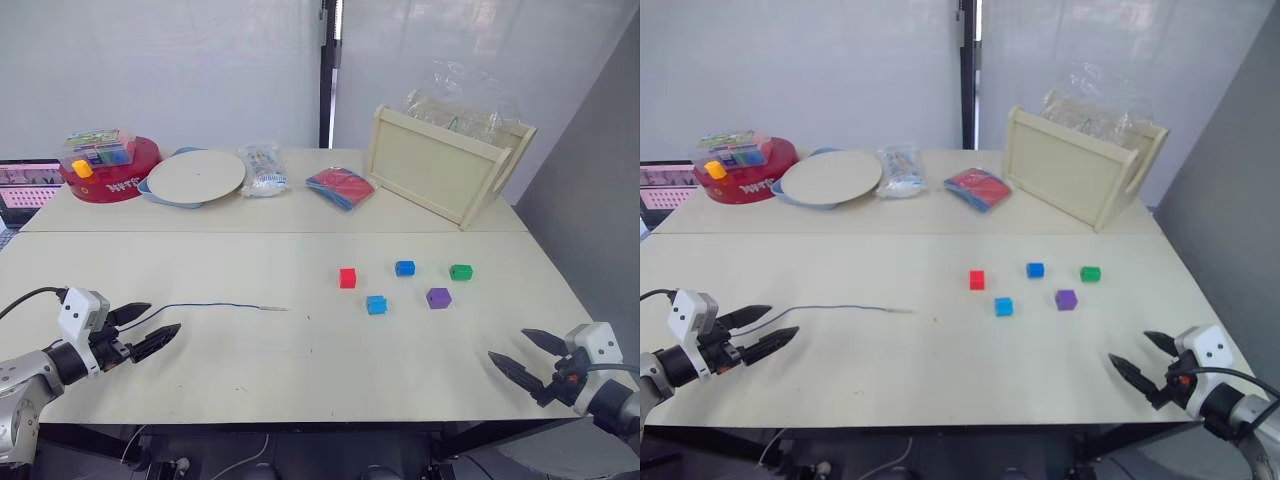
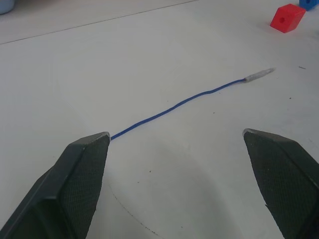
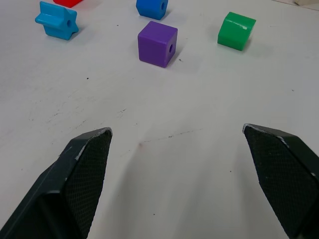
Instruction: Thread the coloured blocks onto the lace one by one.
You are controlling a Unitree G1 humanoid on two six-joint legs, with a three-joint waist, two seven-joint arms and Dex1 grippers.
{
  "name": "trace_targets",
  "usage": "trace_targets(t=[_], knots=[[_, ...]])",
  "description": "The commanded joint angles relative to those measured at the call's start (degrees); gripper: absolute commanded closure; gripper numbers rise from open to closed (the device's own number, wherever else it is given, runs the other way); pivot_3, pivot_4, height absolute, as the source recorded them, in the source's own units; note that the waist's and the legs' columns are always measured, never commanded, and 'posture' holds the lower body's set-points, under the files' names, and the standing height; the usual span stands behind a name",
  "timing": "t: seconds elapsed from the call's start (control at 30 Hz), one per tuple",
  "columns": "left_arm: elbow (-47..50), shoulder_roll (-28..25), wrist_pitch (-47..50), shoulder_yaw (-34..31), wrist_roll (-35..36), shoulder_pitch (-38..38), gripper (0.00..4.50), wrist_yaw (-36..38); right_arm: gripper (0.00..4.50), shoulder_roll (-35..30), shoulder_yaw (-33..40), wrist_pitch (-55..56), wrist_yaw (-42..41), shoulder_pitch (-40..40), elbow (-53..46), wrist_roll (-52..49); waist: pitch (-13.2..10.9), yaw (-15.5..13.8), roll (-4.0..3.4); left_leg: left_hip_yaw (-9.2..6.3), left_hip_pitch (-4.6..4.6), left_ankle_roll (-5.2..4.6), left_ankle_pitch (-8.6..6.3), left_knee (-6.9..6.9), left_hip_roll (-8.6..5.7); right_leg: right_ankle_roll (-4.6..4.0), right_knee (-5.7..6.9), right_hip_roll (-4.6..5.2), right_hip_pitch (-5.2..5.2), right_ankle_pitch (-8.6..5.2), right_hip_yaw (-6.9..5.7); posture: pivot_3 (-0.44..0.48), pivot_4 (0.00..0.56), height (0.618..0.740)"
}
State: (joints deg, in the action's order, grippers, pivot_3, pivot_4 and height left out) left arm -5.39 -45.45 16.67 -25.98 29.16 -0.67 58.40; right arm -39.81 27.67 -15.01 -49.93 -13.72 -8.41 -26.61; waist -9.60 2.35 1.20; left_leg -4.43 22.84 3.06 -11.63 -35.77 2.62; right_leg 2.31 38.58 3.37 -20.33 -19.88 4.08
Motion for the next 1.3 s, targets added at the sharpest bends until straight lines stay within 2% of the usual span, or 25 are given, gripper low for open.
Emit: trace_targets(t=[0.03,0.3,0.37,0.5,0.6,0.73,0.9,1.13,1.23,1.27,1.3], knots=[[0.4,-0.8,-1.1,-1.0,0.3,1.2,0.0,0.2,0.06,-0.1,0.6,0.8,0.0,0.5,-1.0,-0.7,0.0,0.0,0.0,0.0,0.0,0.0,0.0,0.0,0.0,0.0,0.0,0.0,0.0,0.0,0.0,0.0,0.15,0.74],[-2.2,-2.4,-0.4,2.3,0.4,7.1,0.0,5.3,0.06,-1.1,-2.6,-7.5,-0.3,2.7,-12.6,-7.8,0.0,0.0,-0.01,-0.01,0.0,0.0,0.0,-0.02,0.0,0.0,0.06,-0.01,-0.01,0.0,-0.01,0.0,0.15,0.74],[-4.8,-3.2,-0.2,5.2,-0.3,10.8,0.0,8.1,0.06,-2.4,-4.7,-10.4,-0.8,4.0,-16.0,-9.6,0.0,0.0,0.0,-0.01,0.01,0.0,0.0,-0.02,0.0,0.0,0.05,-0.01,-0.01,0.0,-0.01,0.0,0.15,0.74],[-12.6,-2.9,-2.8,17.4,-5.0,24.6,0.0,19.1,0.06,-7.3,-11.8,-16.0,-4.3,9.9,-21.1,-12.4,0.0,-0.7,0.0,-0.07,0.0,0.01,0.02,-0.22,-0.06,0.0,0.23,-0.02,0.02,0.0,-0.09,0.0,0.15,0.74],[-21.4,-0.7,-8.8,23.5,-9.8,32.1,0.0,23.6,0.06,-8.8,-14.7,-17.6,-5.1,13.3,-21.4,-12.5,0.0,-1.0,0.04,-0.07,0.05,-0.01,0.0,-0.22,-0.07,0.04,0.13,-0.02,0.03,0.0,-0.09,0.0,0.15,0.74],[-33.9,2.8,-16.7,28.5,-14.8,40.2,0.0,28.3,0.06,-9.6,-16.4,-18.6,-5.3,15.9,-22.8,-12.6,0.0,-0.9,0.04,-0.07,0.32,-0.08,-0.03,-0.26,-0.07,0.08,0.02,-0.03,-0.16,-0.02,-0.1,0.0,0.15,0.74],[-48.3,8.3,-26.9,31.4,-19.9,48.5,0.0,29.8,0.06,-9.4,-15.9,-20.1,-3.5,16.0,-25.0,-13.4,0.0,-1.3,0.07,-0.09,0.53,-0.09,-0.03,-0.44,-0.1,0.08,0.09,-0.03,-0.31,-0.02,-0.13,0.0,0.15,0.74],[-58.2,12.9,-34.0,34.0,-25.2,51.9,0.0,32.3,0.06,-8.6,-14.4,-21.0,0.1,13.6,-27.8,-13.7,0.0,-1.2,0.09,-0.1,0.56,-0.11,-0.04,-0.59,-0.12,0.11,0.25,-0.02,-0.31,-0.04,-0.12,0.0,0.15,0.74],[-61.0,13.0,-35.6,35.1,-27.6,51.6,0.78,32.6,0.0,-8.7,-13.8,-21.4,1.2,13.3,-28.7,-14.5,0.0,-1.1,0.08,-0.11,0.51,-0.12,-0.04,-0.61,-0.11,0.12,0.32,-0.03,-0.31,-0.04,-0.12,0.0,0.15,0.74],[-61.7,12.9,-36.2,35.5,-28.5,51.4,1.21,32.6,0.0,-8.6,-13.5,-21.5,1.5,13.3,-29.0,-14.7,0.0,-1.1,0.08,-0.1,0.47,-0.12,-0.04,-0.61,-0.12,0.12,0.34,-0.02,-0.29,-0.04,-0.1,0.0,0.15,0.74],[-62.2,12.8,-36.3,35.7,-29.0,51.3,1.46,32.6,0.0,-8.6,-13.3,-21.7,1.9,13.3,-29.3,-14.8,0.0,-1.0,0.08,-0.1,0.45,-0.12,-0.04,-0.61,-0.12,0.12,0.35,-0.03,-0.27,-0.04,-0.1,0.0,0.15,0.74]])
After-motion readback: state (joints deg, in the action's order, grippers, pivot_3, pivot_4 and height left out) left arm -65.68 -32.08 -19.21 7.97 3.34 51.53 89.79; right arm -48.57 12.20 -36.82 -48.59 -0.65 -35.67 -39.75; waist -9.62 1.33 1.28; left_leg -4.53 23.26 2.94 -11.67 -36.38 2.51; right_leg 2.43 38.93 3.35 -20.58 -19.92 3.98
